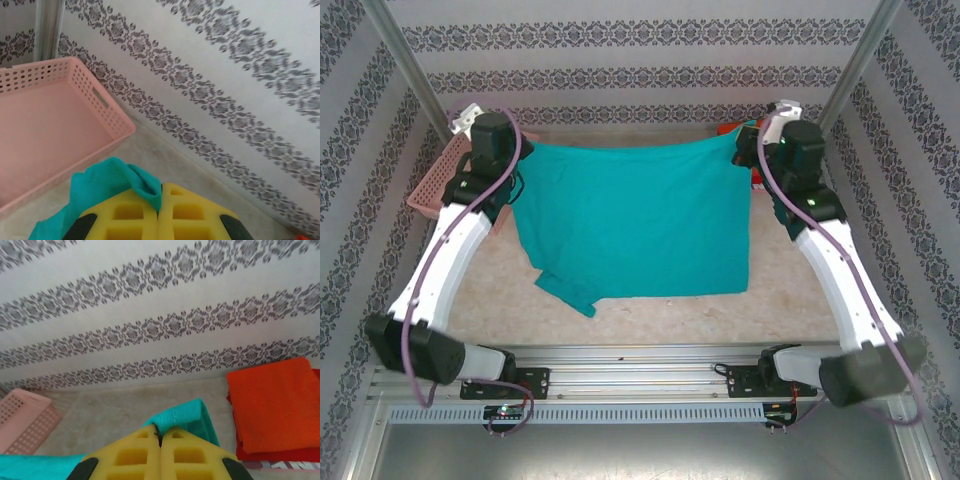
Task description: Fold and stack the t-shirts
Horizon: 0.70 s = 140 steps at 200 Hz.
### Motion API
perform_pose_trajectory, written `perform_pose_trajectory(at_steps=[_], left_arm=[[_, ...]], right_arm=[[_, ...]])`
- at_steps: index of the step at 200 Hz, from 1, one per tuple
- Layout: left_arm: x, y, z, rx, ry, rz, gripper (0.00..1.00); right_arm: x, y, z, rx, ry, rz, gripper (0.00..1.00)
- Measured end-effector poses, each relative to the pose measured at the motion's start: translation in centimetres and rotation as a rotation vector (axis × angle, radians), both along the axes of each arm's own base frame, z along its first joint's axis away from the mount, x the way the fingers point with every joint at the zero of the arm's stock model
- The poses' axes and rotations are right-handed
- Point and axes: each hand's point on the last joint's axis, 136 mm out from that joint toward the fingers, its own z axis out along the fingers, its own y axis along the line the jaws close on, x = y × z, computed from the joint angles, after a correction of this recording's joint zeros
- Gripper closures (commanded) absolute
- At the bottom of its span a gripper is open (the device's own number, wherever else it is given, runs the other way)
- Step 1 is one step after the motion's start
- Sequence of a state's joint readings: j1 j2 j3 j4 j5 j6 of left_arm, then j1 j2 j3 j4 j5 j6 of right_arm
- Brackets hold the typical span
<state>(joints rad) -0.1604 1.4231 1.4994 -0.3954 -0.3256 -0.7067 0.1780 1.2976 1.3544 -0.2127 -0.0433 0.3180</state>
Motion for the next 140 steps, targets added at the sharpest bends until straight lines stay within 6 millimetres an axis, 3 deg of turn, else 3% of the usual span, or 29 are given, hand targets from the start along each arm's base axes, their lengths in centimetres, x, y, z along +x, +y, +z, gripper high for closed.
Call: perform_pose_trajectory(at_steps=[18, 39, 53, 76, 97, 112, 125, 140], left_arm=[[3.4, 0.3, -0.7, -0.009, 0.016, 0.003, 1.00], [6.8, 0.8, 0.6, -0.033, -0.015, -0.002, 1.00], [8.9, 0.9, 3.1, -0.049, -0.066, -0.011, 1.00], [10.9, 0.8, 10.2, -0.064, -0.213, -0.037, 1.00], [10.0, 0.5, 17.4, -0.064, -0.370, -0.066, 1.00], [8.0, 0.5, 20.9, -0.059, -0.446, -0.081, 1.00], [6.2, 0.7, 22.6, -0.053, -0.472, -0.085, 1.00], [4.5, 0.7, 22.8, -0.039, -0.452, -0.098, 1.00]], right_arm=[[3.1, 0.5, -1.0, -0.001, 0.020, 0.006, 1.00], [6.1, 0.6, 0.2, 0.009, -0.005, 0.004, 1.00], [7.5, 0.5, 2.7, 0.024, -0.057, -0.001, 1.00], [8.0, 0.6, 9.0, 0.053, -0.192, 0.002, 1.00], [6.6, 0.4, 15.1, 0.076, -0.323, 0.004, 1.00], [5.2, 0.1, 18.8, 0.087, -0.406, 0.002, 1.00], [4.1, -0.2, 20.8, 0.093, -0.452, 0.005, 1.00], [3.2, -0.5, 21.3, 0.091, -0.462, 0.005, 1.00]])
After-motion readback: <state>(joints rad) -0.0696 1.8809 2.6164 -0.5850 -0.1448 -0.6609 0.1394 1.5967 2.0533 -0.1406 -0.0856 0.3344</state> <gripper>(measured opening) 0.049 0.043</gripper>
